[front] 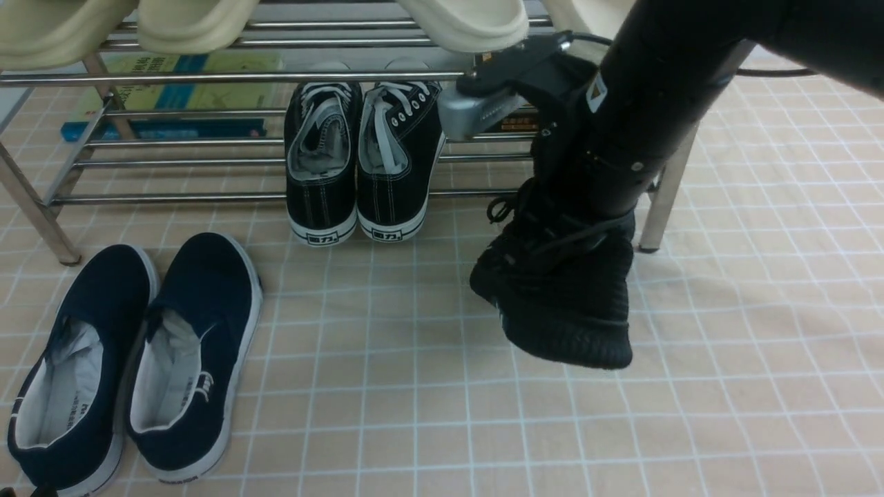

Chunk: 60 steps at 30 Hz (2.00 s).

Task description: Take the shoes off the shelf from the light coffee tablecloth by hand.

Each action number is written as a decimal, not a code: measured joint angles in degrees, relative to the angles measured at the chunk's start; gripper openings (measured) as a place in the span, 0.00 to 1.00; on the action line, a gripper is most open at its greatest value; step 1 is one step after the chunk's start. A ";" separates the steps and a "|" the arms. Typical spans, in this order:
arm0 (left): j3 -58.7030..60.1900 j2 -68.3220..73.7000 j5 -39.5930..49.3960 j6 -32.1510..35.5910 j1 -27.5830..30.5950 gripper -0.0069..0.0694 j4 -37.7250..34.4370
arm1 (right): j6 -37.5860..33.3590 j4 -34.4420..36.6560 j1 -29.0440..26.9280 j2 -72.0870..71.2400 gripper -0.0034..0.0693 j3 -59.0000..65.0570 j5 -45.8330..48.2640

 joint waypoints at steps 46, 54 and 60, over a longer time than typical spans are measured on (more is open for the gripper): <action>0.00 0.00 0.00 -0.05 0.00 0.40 0.00 | 6.77 -6.93 0.00 9.08 0.03 -11.96 1.48; 0.00 0.00 0.00 -0.05 0.00 0.40 0.00 | 17.55 -18.80 0.00 9.14 0.08 -11.96 1.63; 0.00 0.00 0.00 -0.05 0.00 0.40 0.00 | 21.03 -21.45 -0.72 9.14 0.26 -12.01 1.50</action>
